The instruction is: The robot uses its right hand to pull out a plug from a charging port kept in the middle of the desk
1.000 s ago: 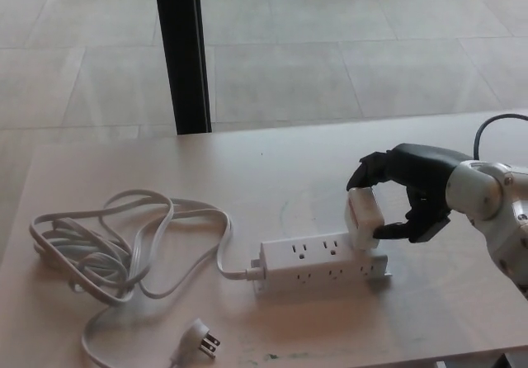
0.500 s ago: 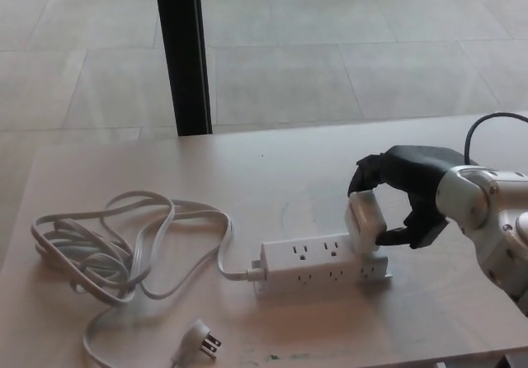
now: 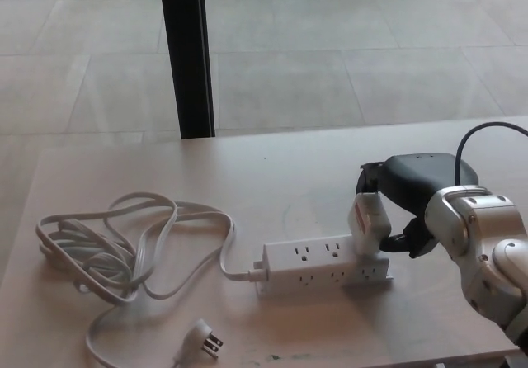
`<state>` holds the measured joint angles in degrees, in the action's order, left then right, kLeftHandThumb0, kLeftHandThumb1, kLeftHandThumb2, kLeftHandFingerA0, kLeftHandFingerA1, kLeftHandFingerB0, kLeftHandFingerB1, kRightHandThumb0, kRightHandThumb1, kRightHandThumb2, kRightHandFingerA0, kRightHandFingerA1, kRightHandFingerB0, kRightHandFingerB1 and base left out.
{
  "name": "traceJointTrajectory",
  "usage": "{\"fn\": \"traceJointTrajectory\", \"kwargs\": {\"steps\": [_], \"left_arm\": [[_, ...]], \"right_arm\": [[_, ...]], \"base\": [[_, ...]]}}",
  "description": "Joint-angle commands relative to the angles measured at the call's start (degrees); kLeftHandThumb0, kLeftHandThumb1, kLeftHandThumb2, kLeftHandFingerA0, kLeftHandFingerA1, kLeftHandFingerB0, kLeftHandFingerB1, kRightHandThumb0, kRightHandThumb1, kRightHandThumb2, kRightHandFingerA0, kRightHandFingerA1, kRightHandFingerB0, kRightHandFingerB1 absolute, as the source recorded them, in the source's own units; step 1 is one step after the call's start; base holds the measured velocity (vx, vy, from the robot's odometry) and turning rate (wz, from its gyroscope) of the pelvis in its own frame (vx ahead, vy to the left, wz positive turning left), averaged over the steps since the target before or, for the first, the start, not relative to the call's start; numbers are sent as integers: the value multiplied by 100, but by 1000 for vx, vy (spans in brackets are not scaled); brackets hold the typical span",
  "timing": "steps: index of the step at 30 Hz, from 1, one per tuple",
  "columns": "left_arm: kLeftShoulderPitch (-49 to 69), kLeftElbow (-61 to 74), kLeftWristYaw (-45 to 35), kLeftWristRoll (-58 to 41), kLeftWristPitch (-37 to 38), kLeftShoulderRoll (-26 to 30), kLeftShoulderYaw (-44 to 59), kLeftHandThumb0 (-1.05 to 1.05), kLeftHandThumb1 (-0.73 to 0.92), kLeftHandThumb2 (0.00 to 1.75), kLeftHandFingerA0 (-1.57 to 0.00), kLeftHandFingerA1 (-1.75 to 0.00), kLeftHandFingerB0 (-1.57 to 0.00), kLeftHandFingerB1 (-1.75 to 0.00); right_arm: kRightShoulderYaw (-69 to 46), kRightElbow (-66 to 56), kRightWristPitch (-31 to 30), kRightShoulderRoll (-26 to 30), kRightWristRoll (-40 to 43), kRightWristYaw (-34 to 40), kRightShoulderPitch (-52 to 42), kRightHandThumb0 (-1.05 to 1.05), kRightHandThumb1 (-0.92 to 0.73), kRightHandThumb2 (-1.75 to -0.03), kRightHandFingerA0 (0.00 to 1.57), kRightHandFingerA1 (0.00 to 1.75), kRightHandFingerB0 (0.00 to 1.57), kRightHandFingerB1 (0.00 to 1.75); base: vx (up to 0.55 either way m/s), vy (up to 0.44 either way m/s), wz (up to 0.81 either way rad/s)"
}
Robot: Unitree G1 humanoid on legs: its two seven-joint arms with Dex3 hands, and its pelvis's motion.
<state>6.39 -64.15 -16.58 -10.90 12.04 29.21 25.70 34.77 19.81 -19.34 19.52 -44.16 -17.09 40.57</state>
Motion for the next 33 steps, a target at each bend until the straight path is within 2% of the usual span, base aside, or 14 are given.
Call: {"fn": "traceJointTrajectory", "kwargs": {"steps": [1, 2, 6, 9, 14, 15, 19, 22, 23, 24, 25, 27, 30, 33], "left_arm": [[55, 51, 63, -18, 208, -12, -18, -82, 92, 82, -57, -49, -34, -40], [54, 57, 83, -30, 164, -5, -7, -73, 80, 115, -53, -60, -27, -50], [20, -23, 88, -30, 187, 1, -5, -85, 92, 83, -61, -50, -32, -38], [72, 19, 45, -39, 246, 0, -2, -79, 83, 117, -55, -61, -25, -49], [102, 80, 67, -41, 205, 0, -4, -83, 92, 84, -60, -51, -30, -38], [86, 45, 86, -28, 222, 1, -10, -79, 83, 117, -56, -61, -25, -48], [114, 96, 88, -63, 185, -6, 18, -77, 82, 117, -56, -61, -24, -48], [86, 61, 127, -50, 184, 14, 18, -86, 92, 84, -62, -51, -29, -36], [89, 51, 135, -30, 207, 25, 5, -83, 87, 118, -54, -58, -21, -46], [99, 46, 107, -39, 236, 31, 13, -81, 92, 82, -57, -49, -25, -35], [85, 38, 76, -70, 201, 31, 33, -84, 87, 118, -54, -58, -20, -45], [91, 68, 71, -96, 123, 41, 52, -81, 92, 82, -57, -48, -25, -35], [93, 81, 68, -88, 137, 44, 47, -83, 87, 118, -55, -59, -20, -46], [46, -34, 49, -55, 192, 71, 26, -83, 92, 82, -58, -49, -27, -35]], "right_arm": [[197, 202, -103, -123, -147, 94, -733, -42, -80, -78, 85, 174, 67, 83], [208, 219, -138, -157, -189, 116, -701, -43, -82, -74, 78, 170, 65, 92], [100, 225, -103, -192, -173, 222, -709, -39, -78, -85, 87, 175, 75, 112], [79, 149, -130, -124, -231, 145, -672, -39, -74, -81, 84, 174, 68, 92], [-20, 51, -197, -30, -268, -46, -585, -38, -74, -81, 86, 175, 71, 102], [-77, -5, -259, -1, -232, -184, -524, -37, -76, -83, 90, 175, 70, 91], [-219, -69, -170, 163, -190, -399, -277, -41, -80, -76, 86, 170, 65, 84], [-313, 13, -200, 230, -147, -658, 6, -38, -73, -83, 90, 173, 62, 82], [-318, 41, -201, 253, -157, -750, 94, -38, -70, -87, 90, 174, 66, 93], [-314, 73, -187, 276, -164, -830, 175, -39, -68, -87, 90, 175, 70, 105], [-298, 106, -190, 306, -182, -962, 292, -39, -66, -87, 92, 175, 72, 114], [-262, 140, -220, 328, -211, -1183, 438, -40, -65, -85, 88, 175, 74, 124], [-217, 195, -267, 373, -232, -1521, 667, -41, -68, -78, 88, 174, 74, 102], [-236, 335, -254, 374, -144, -1798, 918, -40, -68, -73, 84, 173, 70, 91]], "base": [[0, 0, 0], [0, 0, 0], [0, 0, 0], [0, 0, 0], [0, 0, 0], [0, 0, 0], [0, 0, 0], [0, 0, 0], [0, 0, 0], [0, 0, 0], [0, 0, 0], [0, 0, 0], [0, 0, 0], [0, 0, 0]]}}
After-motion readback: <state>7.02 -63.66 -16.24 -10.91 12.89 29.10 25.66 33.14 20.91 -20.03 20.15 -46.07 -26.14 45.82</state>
